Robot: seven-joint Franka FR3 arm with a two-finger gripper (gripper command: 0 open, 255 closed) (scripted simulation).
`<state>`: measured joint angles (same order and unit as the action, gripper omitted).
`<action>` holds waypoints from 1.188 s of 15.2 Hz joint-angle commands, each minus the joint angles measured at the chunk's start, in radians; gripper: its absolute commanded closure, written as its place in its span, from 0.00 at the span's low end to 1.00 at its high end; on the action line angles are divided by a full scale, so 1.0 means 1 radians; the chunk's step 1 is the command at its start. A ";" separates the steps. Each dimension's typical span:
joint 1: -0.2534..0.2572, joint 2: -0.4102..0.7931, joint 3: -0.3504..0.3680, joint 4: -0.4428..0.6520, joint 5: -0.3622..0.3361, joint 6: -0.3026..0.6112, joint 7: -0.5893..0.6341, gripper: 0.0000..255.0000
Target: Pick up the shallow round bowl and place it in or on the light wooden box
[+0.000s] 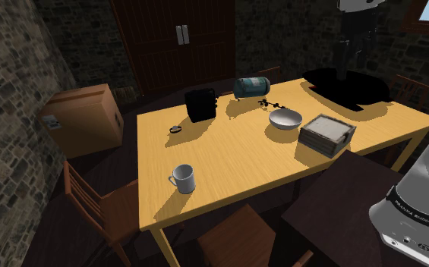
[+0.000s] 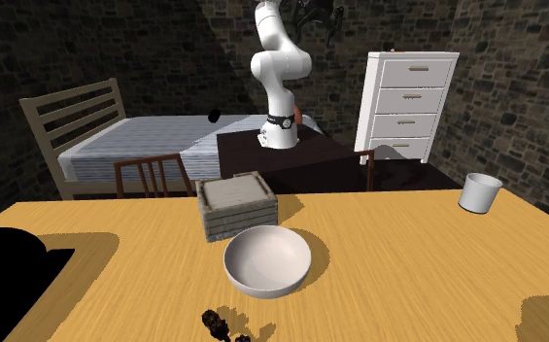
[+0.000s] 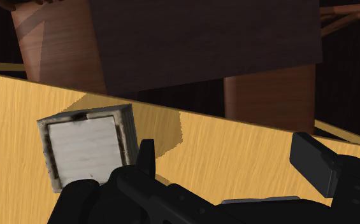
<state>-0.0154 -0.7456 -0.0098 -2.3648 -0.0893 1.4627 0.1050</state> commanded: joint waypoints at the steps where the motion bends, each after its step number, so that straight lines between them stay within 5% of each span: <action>1: 0.000 0.000 0.000 0.000 0.000 0.000 0.000 0.00; 10: -0.020 0.184 -0.064 -0.114 -0.073 0.340 -0.059 0.00; 18: -0.039 0.440 -0.116 -0.111 -0.123 0.633 -0.100 0.00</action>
<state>-0.0499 -0.3428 -0.1162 -2.4804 -0.2045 2.0556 0.0140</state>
